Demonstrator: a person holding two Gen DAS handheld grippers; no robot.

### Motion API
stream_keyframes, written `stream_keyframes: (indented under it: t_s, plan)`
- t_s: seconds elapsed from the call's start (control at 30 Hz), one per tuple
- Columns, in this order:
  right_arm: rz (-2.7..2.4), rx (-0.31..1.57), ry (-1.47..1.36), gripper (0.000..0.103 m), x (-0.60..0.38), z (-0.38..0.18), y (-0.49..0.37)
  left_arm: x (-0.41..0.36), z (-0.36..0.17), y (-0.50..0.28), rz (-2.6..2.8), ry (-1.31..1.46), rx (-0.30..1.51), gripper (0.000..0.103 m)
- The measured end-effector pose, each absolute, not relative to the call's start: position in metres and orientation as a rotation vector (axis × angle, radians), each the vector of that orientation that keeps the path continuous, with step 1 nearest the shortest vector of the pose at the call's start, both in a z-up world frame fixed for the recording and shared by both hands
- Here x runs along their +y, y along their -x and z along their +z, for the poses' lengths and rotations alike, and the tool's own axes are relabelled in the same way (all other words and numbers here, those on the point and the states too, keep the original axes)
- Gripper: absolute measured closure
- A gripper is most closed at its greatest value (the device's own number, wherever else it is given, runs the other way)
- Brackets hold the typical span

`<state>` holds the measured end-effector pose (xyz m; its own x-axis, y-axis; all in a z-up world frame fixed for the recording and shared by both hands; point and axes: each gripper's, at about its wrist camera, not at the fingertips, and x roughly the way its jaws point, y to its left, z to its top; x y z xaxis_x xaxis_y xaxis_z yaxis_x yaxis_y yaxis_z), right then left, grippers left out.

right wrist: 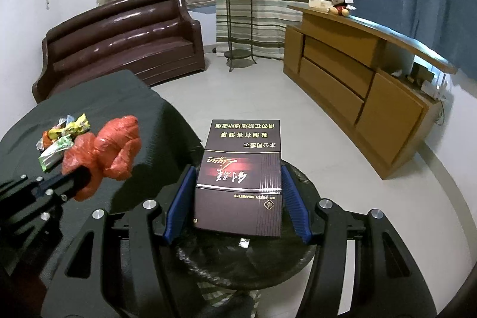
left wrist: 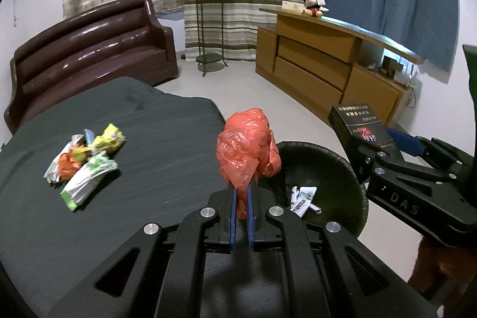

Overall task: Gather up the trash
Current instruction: 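Carry the red bag and dark brown box over the trash bin with both grippers, then open both grippers to drop the bag and box into the bin, then move both open grippers back over the remaining trash on the table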

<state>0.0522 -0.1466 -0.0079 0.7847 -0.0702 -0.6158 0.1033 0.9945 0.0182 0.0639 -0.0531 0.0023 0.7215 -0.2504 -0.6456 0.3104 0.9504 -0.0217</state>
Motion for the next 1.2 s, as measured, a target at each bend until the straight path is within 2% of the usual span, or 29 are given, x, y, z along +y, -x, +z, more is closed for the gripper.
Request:
stream_keyframes:
  t_s: [0.27,0.3,0.33,0.4,0.63,0.9,1.2]
  plan:
    - [-0.098,0.672,-0.084,0.045,-0.162,-0.017,-0.066,-0.084,-0.008,-0.082,-0.326,-0.151,0.715,0.095]
    - [-0.105,0.675,-0.09,0.044,-0.164,-0.019,-0.066,-0.087,-0.01,-0.084,-0.32,-0.16,0.719,0.088]
    - [-0.115,0.674,-0.099,0.037,-0.166,-0.021,-0.067,-0.087,-0.012,-0.085,-0.315,-0.164,0.722,0.083]
    - [-0.119,0.671,-0.113,0.034,-0.17,-0.022,-0.066,-0.088,-0.014,-0.086,-0.306,-0.157,0.724,0.067]
    - [-0.138,0.668,-0.124,0.035,-0.177,-0.023,-0.066,-0.086,-0.014,-0.081,-0.274,-0.152,0.71,0.062]
    - [-0.113,0.679,-0.119,0.035,-0.171,-0.025,-0.066,-0.071,-0.007,-0.077,-0.237,-0.138,0.688,0.052]
    - [-0.049,0.708,-0.087,0.035,-0.137,-0.029,-0.065,-0.026,-0.005,-0.067,-0.153,-0.137,0.668,0.048]
